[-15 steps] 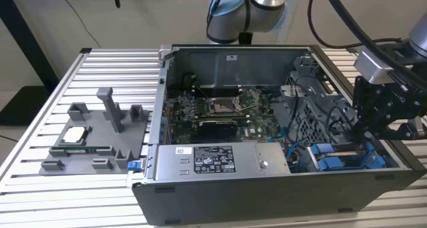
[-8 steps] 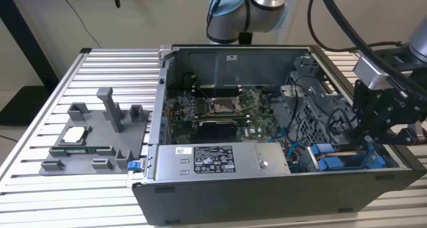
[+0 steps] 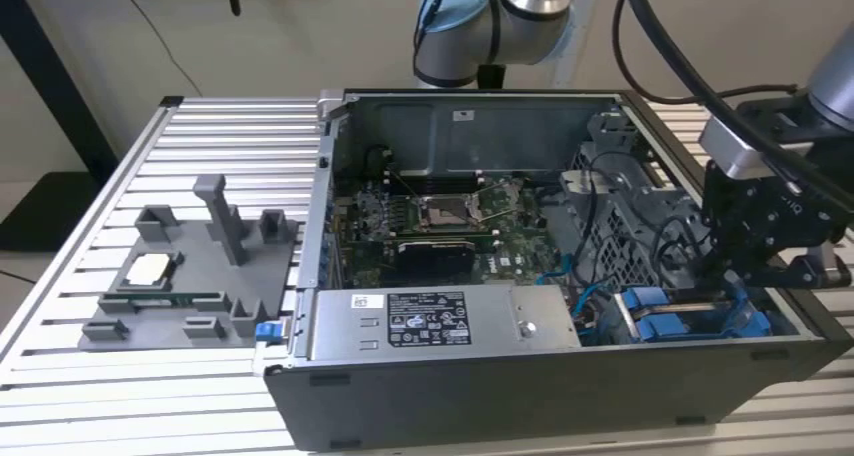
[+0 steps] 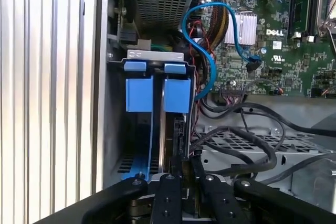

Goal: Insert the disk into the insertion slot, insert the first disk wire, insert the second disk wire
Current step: 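Insert the first disk wire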

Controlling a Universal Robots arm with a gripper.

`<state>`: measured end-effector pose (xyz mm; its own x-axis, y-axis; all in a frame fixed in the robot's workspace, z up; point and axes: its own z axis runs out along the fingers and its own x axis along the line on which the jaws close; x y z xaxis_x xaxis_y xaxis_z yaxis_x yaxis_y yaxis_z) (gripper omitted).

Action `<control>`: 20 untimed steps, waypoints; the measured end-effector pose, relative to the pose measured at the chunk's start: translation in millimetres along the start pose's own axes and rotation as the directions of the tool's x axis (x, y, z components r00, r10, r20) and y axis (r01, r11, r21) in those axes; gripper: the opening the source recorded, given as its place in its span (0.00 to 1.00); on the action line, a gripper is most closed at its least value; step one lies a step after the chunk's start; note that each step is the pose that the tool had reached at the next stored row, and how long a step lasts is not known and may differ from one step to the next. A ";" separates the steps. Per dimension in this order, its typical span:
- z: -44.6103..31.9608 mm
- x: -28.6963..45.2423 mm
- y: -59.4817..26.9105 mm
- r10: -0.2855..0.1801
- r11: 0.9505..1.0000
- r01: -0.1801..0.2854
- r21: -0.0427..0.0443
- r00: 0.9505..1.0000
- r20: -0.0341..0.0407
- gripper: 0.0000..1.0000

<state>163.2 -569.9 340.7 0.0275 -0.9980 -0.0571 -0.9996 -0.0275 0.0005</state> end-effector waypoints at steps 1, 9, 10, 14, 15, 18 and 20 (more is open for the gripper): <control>0.0 0.0 0.0 0.004 1.000 -0.004 0.000 1.000 0.000 0.19; -0.1 0.4 0.0 0.030 1.000 -0.030 0.002 1.000 0.000 0.19; -0.1 0.6 0.0 0.033 0.999 -0.033 0.002 0.999 0.000 0.19; -0.1 1.1 0.0 0.047 0.999 -0.047 0.003 0.999 0.000 0.19; 0.0 1.1 0.1 0.049 0.999 -0.049 0.003 0.999 0.001 0.19; 0.5 1.2 0.6 0.054 0.999 -0.054 0.004 0.999 0.001 0.19; 1.4 1.2 1.2 0.055 0.998 -0.055 0.007 0.999 0.000 0.19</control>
<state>162.1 -571.0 339.2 -0.0271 -0.9980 -0.0574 -0.9996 0.0273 -0.0029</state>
